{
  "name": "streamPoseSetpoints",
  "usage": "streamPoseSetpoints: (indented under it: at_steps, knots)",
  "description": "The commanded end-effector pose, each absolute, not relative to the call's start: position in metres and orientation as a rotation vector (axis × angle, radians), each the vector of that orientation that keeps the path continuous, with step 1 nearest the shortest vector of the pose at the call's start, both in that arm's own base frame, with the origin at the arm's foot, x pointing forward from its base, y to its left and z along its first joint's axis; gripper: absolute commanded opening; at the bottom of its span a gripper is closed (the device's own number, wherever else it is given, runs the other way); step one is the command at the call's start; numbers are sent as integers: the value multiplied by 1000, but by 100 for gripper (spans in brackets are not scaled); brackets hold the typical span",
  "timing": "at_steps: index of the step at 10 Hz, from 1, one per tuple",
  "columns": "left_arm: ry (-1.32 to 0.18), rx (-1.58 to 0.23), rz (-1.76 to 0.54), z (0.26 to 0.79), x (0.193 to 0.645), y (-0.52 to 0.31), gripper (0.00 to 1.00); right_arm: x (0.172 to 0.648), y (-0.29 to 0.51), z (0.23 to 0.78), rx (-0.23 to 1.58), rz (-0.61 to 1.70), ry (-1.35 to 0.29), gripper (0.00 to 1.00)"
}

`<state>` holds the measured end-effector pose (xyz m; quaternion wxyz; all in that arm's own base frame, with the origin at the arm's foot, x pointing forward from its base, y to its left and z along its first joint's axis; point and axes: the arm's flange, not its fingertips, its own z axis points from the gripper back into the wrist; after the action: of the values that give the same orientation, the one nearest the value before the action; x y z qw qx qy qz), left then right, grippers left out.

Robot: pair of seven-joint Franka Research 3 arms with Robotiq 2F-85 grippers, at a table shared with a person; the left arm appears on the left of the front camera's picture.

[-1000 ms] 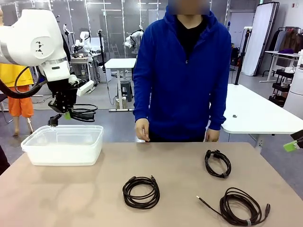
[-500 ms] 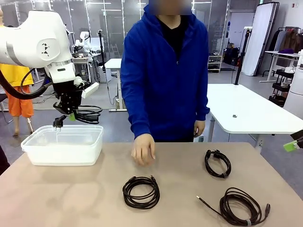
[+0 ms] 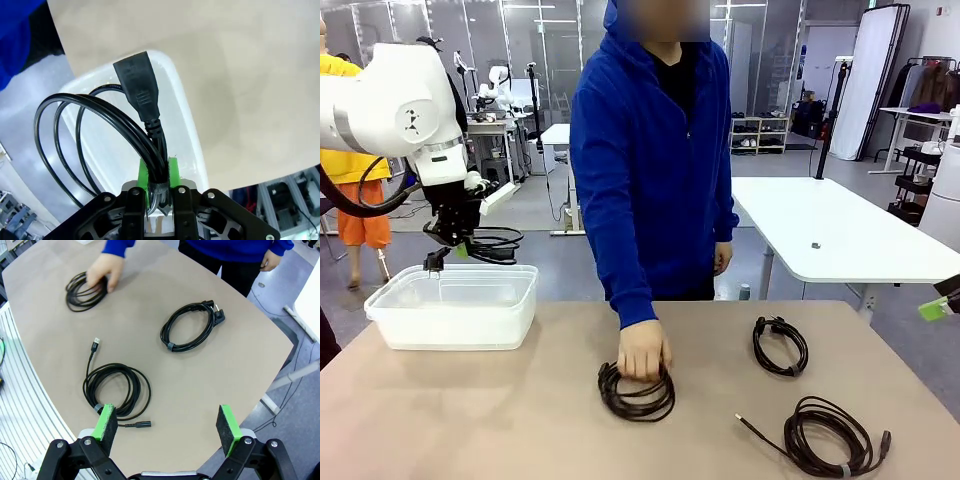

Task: Organize and store the cables.
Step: Place the Power Cable into the Organizing box.

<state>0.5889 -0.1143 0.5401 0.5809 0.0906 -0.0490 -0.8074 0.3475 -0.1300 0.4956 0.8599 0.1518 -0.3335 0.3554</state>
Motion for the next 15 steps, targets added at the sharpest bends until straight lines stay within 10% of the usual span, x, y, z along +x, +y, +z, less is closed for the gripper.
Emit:
streamPoseSetpoints:
  at_steps: [1, 14, 15]
  knots:
    - [-138, 236, -1822, 536, 615, -97, 18, 349, -129, 498, 321, 727, -700, 100]
    - [75, 97, -1553, 396, 706, -8, 18, 349, -129, 498, 321, 727, -700, 100]
    - [70, 76, -1550, 401, 702, -7, 36, 349, -129, 498, 321, 727, -700, 100]
